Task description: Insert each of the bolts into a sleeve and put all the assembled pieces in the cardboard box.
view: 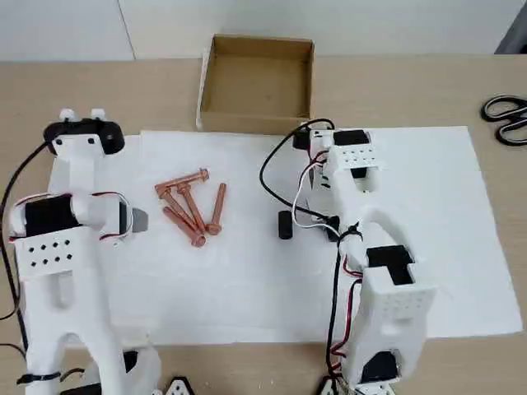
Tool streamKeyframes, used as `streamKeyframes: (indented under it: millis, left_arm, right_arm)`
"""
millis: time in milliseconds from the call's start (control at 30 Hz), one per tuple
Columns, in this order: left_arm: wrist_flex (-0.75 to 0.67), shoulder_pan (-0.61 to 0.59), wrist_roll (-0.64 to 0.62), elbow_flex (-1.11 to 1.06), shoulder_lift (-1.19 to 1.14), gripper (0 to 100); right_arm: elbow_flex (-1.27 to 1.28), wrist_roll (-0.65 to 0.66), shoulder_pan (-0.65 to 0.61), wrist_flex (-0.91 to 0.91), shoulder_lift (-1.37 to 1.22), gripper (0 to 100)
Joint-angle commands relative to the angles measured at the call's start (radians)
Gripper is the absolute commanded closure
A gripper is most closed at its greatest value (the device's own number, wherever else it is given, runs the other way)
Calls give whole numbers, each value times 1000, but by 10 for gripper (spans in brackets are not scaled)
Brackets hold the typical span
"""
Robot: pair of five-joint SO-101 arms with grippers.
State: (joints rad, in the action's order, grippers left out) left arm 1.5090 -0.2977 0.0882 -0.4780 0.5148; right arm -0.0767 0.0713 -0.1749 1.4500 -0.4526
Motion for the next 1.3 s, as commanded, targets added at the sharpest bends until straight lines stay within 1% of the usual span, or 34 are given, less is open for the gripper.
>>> streamKeyframes:
  millis: [0, 200, 300, 400, 533, 633, 733, 867, 900, 967, 1000, 1033, 1100, 1267]
  left_arm:
    - [-14, 6, -8, 1, 5, 761]
    - [-12, 8, -8, 2, 5, 761]
    - [-18, 8, -8, 8, 6, 761]
    - [-17, 5, -8, 38, 6, 761]
    - [-18, 15, -8, 65, -3, 761]
    - [-11, 72, -8, 88, -31, 761]
    - [12, 138, -8, 151, -152, 762]
    - [57, 164, 2, 334, -394, 762]
    - [78, 172, 25, 392, -446, 762]
    - [120, 192, 120, 498, -542, 762]
    - [146, 201, 144, 547, -582, 762]
    - [163, 210, 140, 591, -620, 763]
    - [190, 229, 80, 676, -694, 763]
    - [181, 258, -153, 820, -859, 763]
  right_arm:
    - [-38, -2, 8, 47, 1, 995]
    - [-121, 2, 25, 185, 87, 991]
    - [-150, 48, 24, 243, 196, 991]
    - [-175, 103, 33, 257, 311, 991]
    - [-178, 124, 85, 262, 432, 991]
    - [-176, 126, 148, 271, 466, 991]
    - [-173, 124, 211, 275, 469, 992]
    - [-123, 124, 255, 275, 476, 992]
    - [-110, 126, 262, 275, 476, 992]
    - [-87, 126, 269, 275, 476, 992]
    - [-78, 126, 271, 275, 476, 992]
    - [-66, 126, 271, 275, 476, 992]
    - [-43, 123, 271, 275, 476, 992]
    - [-11, 121, 269, 275, 476, 992]
